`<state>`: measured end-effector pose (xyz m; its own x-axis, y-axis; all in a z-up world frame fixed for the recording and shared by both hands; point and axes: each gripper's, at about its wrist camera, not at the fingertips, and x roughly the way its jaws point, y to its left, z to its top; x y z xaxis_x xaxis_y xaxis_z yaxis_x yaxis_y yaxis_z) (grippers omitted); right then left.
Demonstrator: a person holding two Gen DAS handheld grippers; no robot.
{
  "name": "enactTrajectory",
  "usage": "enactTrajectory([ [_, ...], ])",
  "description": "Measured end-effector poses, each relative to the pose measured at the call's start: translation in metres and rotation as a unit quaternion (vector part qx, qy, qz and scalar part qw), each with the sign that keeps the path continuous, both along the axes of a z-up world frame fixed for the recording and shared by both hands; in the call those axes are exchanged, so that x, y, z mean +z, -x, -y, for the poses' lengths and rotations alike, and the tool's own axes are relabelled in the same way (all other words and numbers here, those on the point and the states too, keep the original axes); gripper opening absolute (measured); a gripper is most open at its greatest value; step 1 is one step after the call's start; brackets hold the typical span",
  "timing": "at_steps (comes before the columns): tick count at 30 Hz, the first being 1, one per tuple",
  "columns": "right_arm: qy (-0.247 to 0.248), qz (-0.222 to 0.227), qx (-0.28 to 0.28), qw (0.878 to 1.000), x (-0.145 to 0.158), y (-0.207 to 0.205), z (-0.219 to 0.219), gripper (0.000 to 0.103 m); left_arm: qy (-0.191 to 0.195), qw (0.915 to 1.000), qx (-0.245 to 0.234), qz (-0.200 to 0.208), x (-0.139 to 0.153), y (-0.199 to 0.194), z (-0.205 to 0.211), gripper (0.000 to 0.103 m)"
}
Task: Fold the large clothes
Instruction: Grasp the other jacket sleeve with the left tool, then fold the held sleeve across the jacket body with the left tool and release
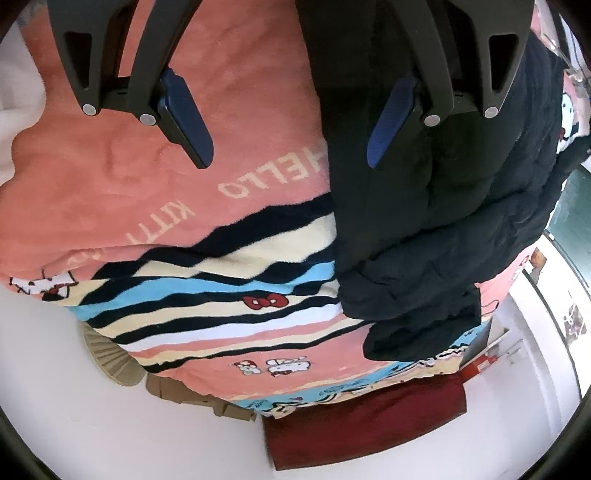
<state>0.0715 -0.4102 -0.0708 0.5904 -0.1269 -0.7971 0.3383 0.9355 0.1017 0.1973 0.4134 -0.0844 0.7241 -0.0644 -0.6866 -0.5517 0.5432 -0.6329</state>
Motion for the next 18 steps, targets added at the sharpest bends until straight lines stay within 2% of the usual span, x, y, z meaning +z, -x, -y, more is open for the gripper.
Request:
enactTrajectory([
  [6, -0.004, 0.014, 0.002, 1.000, 0.003, 0.001, 0.001, 0.084, -0.057, 0.9962, -0.059, 0.028, 0.052, -0.029, 0.049, 0.014],
  [9, -0.004, 0.010, 0.002, 1.000, 0.000, 0.001, 0.003, 0.084, -0.076, 0.9904, -0.102, 0.053, 0.081, -0.047, 0.087, 0.014],
  [13, -0.012, 0.018, -0.006, 1.000, 0.001, 0.005, 0.007, 0.085, -0.113, 0.9774, -0.165, 0.070, 0.117, -0.073, 0.143, 0.014],
  [18, -0.021, 0.016, -0.008, 1.000, -0.008, 0.007, 0.010, 0.084, -0.153, 0.9509, -0.246, 0.108, 0.162, -0.099, 0.231, 0.014],
])
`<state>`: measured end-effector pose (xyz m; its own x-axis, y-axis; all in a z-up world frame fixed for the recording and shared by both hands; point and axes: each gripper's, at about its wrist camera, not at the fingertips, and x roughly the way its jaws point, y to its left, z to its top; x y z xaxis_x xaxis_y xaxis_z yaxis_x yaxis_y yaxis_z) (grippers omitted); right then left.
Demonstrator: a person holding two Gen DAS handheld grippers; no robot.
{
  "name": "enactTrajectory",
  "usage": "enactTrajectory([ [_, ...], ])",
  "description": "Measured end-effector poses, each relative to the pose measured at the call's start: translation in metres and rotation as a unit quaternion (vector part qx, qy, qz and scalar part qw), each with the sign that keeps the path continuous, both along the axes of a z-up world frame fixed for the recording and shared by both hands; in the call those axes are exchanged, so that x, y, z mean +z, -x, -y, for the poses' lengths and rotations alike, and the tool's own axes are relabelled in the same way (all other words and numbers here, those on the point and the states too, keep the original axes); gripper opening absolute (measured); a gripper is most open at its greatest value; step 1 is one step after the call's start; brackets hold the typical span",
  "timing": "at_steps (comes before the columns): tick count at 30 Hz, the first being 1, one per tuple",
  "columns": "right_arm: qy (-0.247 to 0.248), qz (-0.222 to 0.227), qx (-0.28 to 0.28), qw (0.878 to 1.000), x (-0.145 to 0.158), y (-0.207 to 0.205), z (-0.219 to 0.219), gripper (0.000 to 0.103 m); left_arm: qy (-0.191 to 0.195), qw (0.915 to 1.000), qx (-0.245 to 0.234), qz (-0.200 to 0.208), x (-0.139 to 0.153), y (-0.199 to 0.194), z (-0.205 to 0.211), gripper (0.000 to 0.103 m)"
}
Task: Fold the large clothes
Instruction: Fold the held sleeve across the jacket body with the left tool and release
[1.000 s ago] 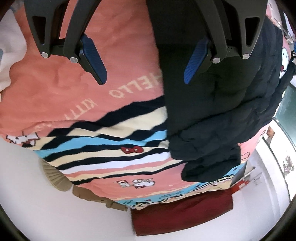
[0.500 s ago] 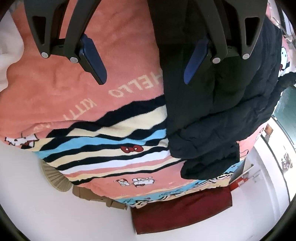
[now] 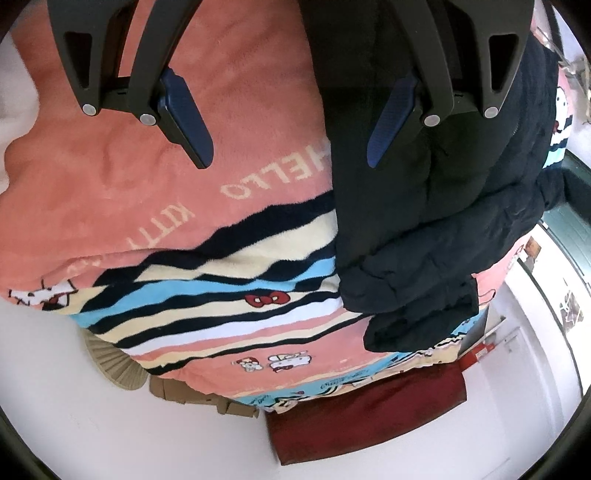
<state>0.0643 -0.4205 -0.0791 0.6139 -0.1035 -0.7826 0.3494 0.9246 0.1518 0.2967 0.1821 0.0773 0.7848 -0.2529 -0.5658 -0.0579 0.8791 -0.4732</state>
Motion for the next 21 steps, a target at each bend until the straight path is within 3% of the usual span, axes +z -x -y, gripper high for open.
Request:
enactTrajectory([
  [5, -0.010, 0.001, -0.008, 1.000, -0.007, 0.001, 0.009, 0.084, -0.045, 0.9956, -0.080, 0.021, 0.025, -0.010, 0.093, 0.014],
  [8, -0.015, 0.002, -0.013, 1.000, -0.011, 0.003, 0.013, 0.084, -0.076, 0.9891, -0.124, 0.020, 0.025, -0.016, 0.154, 0.014],
  [11, -0.019, 0.001, -0.015, 1.000, -0.016, 0.003, 0.017, 0.084, -0.081, 0.9828, -0.166, 0.008, 0.016, -0.025, 0.213, 0.014],
  [16, -0.019, 0.005, -0.026, 0.999, -0.017, 0.005, 0.026, 0.084, -0.112, 0.9688, -0.219, -0.031, -0.027, -0.038, 0.307, 0.014],
  [21, -0.024, 0.013, -0.035, 0.999, -0.017, 0.007, 0.033, 0.085, -0.159, 0.9530, -0.247, -0.076, -0.095, -0.036, 0.359, 0.014],
])
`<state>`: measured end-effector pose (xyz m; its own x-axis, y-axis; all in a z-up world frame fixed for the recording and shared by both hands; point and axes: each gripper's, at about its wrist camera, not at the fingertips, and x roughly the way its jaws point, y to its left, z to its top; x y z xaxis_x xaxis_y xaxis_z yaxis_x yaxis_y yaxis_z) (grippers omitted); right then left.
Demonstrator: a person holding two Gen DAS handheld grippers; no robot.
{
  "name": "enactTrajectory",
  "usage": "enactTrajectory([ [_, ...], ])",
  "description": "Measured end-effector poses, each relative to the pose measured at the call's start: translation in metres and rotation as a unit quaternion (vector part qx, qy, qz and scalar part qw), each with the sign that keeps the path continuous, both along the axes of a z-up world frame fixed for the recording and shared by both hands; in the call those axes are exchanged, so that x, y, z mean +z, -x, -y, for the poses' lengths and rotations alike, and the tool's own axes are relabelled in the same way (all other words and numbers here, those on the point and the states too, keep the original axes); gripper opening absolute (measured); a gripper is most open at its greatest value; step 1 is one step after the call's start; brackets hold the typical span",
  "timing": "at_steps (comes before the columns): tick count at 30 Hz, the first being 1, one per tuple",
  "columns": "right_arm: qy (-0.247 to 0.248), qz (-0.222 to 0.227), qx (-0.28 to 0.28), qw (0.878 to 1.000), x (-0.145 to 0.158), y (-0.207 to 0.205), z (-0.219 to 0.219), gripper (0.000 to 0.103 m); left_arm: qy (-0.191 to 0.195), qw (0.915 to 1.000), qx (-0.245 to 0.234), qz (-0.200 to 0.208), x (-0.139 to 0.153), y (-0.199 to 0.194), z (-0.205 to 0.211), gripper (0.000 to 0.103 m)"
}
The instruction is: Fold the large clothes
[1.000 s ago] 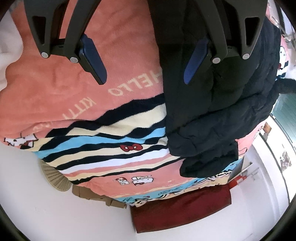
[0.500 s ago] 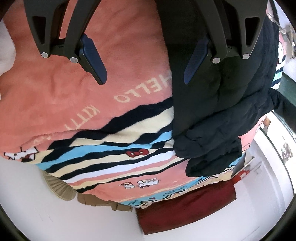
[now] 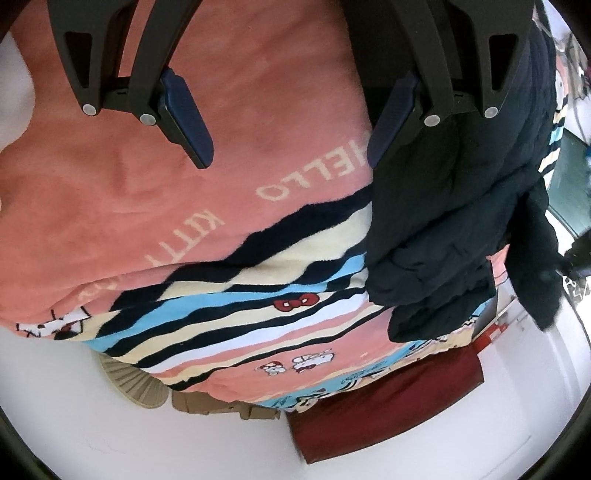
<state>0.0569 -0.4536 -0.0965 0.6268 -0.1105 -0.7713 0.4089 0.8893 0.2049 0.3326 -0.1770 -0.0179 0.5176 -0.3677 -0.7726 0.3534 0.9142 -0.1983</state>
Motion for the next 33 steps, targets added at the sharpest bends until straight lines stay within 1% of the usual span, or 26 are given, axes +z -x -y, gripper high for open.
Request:
enactTrajectory([
  [1, -0.001, 0.001, 0.000, 1.000, 0.000, 0.000, 0.001, 0.085, -0.017, 0.9998, -0.003, -0.009, -0.015, 0.002, 0.012, 0.014],
  [3, -0.003, 0.002, -0.001, 1.000, -0.001, 0.000, 0.001, 0.085, -0.040, 0.9989, -0.008, -0.021, -0.040, 0.006, 0.020, 0.015],
  [5, -0.004, 0.004, 0.001, 1.000, -0.001, -0.001, 0.001, 0.085, -0.061, 0.9976, -0.015, -0.028, -0.055, 0.008, 0.028, 0.016],
  [7, -0.005, 0.005, 0.005, 1.000, -0.001, -0.001, -0.001, 0.085, -0.072, 0.9966, -0.026, -0.030, -0.064, 0.010, 0.034, 0.022],
  [9, -0.003, 0.004, 0.007, 1.000, -0.002, -0.001, -0.002, 0.085, -0.065, 0.9967, -0.034, -0.034, -0.065, 0.011, 0.037, 0.033],
  [10, -0.003, 0.003, 0.007, 1.000, -0.002, -0.001, -0.002, 0.085, -0.057, 0.9971, -0.037, -0.035, -0.062, 0.011, 0.037, 0.036],
  [12, -0.003, 0.001, 0.008, 1.000, -0.003, -0.001, -0.003, 0.085, -0.045, 0.9977, -0.042, -0.029, -0.054, 0.015, 0.038, 0.045],
  [17, -0.003, 0.001, 0.008, 1.000, -0.001, 0.002, -0.007, 0.085, -0.023, 0.9985, -0.046, -0.019, -0.027, 0.027, 0.022, 0.047],
  [20, -0.003, 0.008, 0.012, 1.000, 0.006, 0.004, -0.010, 0.085, -0.018, 0.9993, -0.031, -0.005, -0.008, 0.032, -0.001, 0.047],
  [24, 0.000, 0.025, 0.026, 0.999, 0.022, -0.001, -0.020, 0.085, -0.042, 0.9988, 0.011, 0.022, 0.016, 0.028, -0.050, 0.047],
  [29, 0.020, 0.029, 0.085, 0.996, 0.038, -0.030, -0.056, 0.085, -0.059, 0.9950, 0.072, 0.036, 0.036, 0.011, -0.120, 0.047],
  [33, 0.041, 0.027, 0.144, 0.988, 0.045, -0.070, -0.098, 0.085, -0.063, 0.9916, 0.106, 0.037, 0.037, -0.009, -0.164, 0.047],
])
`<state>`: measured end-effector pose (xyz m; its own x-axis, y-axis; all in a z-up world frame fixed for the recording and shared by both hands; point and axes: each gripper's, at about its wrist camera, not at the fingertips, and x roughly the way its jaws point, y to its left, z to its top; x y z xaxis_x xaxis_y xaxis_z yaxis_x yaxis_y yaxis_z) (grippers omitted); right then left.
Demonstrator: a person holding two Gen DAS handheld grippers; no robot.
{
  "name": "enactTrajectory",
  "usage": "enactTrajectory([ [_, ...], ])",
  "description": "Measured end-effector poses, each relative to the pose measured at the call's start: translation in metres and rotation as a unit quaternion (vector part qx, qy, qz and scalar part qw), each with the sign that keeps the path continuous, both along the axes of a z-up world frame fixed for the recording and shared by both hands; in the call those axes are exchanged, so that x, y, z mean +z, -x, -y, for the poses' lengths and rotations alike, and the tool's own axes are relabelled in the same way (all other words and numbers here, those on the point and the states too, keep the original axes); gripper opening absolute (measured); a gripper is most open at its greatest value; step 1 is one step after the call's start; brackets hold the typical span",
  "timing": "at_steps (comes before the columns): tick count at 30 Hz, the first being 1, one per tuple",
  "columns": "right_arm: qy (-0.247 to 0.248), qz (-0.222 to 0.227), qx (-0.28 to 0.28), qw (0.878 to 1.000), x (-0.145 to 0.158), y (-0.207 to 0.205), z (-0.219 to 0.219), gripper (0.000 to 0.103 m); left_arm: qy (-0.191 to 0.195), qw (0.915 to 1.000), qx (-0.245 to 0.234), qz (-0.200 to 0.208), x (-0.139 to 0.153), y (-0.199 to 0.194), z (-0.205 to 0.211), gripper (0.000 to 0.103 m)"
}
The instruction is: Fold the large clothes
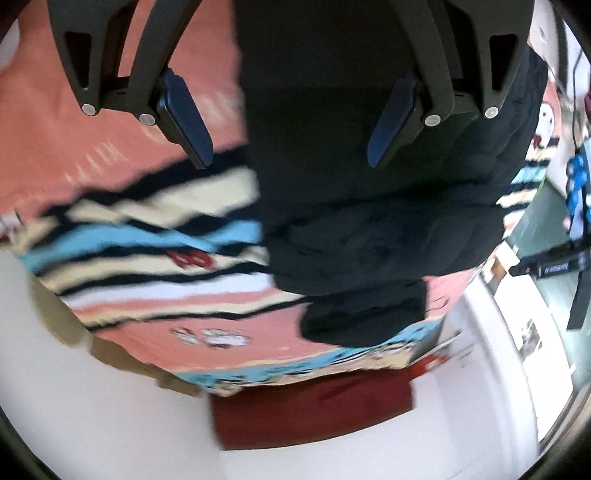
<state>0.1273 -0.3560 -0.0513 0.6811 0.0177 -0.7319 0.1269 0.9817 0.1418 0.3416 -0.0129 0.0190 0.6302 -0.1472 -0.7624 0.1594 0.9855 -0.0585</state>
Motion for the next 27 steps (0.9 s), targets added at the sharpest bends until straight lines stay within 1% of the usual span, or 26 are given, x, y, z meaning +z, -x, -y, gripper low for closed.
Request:
enactTrajectory([
  [3, 0.014, 0.000, 0.034, 0.999, 0.004, -0.033, -0.029, 0.085, 0.000, 0.9999, 0.015, -0.005, -0.009, -0.015, -0.022, 0.047],
  [6, 0.025, 0.001, 0.058, 0.998, 0.007, -0.068, -0.054, 0.085, -0.001, 0.9997, 0.022, -0.013, -0.024, -0.033, -0.037, 0.047],
  [10, 0.039, 0.001, 0.083, 0.996, 0.008, -0.116, -0.086, 0.085, 0.003, 0.9996, 0.021, -0.020, -0.044, -0.056, -0.043, 0.047],
  [14, 0.047, 0.001, 0.110, 0.993, 0.001, -0.156, -0.114, 0.085, 0.005, 0.9995, 0.016, -0.027, -0.067, -0.077, -0.046, 0.047],
  [16, 0.058, -0.003, 0.113, 0.992, -0.007, -0.172, -0.123, 0.085, -0.001, 0.9994, 0.011, -0.034, -0.082, -0.085, -0.047, 0.047],
  [18, 0.067, -0.011, 0.116, 0.991, -0.017, -0.187, -0.129, 0.085, 0.002, 0.9993, 0.002, -0.038, -0.094, -0.088, -0.047, 0.047],
  [20, 0.073, -0.024, 0.118, 0.990, -0.032, -0.198, -0.131, 0.085, 0.000, 0.9991, -0.007, -0.043, -0.108, -0.090, -0.047, 0.047],
  [23, 0.079, -0.041, 0.116, 0.989, -0.053, -0.204, -0.128, 0.085, 0.005, 0.9985, -0.021, -0.051, -0.128, -0.086, -0.045, 0.048],
  [25, 0.071, -0.051, 0.119, 0.989, -0.067, -0.205, -0.125, 0.086, 0.005, 0.9982, -0.031, -0.050, -0.141, -0.082, -0.042, 0.048],
  [27, 0.073, -0.060, 0.127, 0.987, -0.076, -0.204, -0.125, 0.088, 0.008, 0.9980, -0.036, -0.051, -0.148, -0.078, -0.042, 0.048],
])
